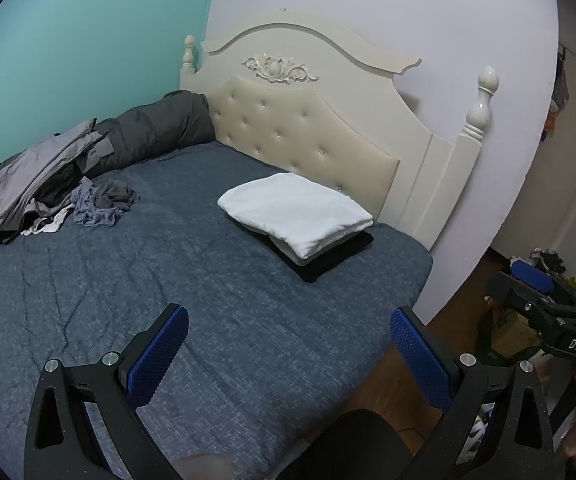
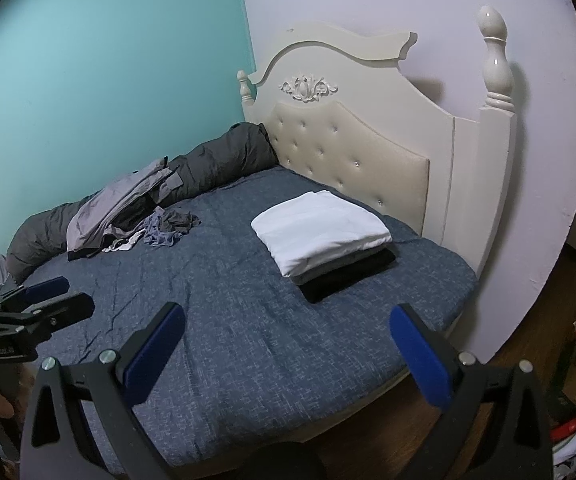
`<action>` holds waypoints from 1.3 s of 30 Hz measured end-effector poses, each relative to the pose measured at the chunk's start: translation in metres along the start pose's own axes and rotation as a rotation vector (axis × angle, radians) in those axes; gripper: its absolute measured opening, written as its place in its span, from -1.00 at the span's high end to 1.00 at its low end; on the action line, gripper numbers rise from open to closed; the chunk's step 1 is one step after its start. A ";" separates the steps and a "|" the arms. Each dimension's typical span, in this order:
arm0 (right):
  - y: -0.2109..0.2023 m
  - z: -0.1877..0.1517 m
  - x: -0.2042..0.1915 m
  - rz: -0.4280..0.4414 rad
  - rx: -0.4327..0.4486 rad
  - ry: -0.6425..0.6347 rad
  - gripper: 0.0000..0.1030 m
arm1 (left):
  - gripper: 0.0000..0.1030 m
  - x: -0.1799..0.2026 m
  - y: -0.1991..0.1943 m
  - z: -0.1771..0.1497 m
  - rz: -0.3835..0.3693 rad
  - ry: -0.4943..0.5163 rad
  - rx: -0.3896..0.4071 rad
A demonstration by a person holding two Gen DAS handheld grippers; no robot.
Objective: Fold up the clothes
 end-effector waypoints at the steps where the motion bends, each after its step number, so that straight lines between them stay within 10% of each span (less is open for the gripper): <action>1: 0.000 0.000 0.000 0.001 -0.001 0.001 -0.99 | -0.99 0.000 0.001 0.000 -0.003 -0.001 -0.002; 39: 0.004 -0.007 0.004 -0.002 -0.015 0.020 -0.99 | -0.99 0.005 0.003 -0.005 -0.018 0.005 -0.013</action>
Point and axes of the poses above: each gripper's, at about its wrist camera, not at the fingertips, and y roughly the way its jaws point, x to its right, z to its top, the point moved 7 cm from there along y, roughly the way its jaws point, and after that the axes turned 4 degrees about x, right-handed, at the moved point
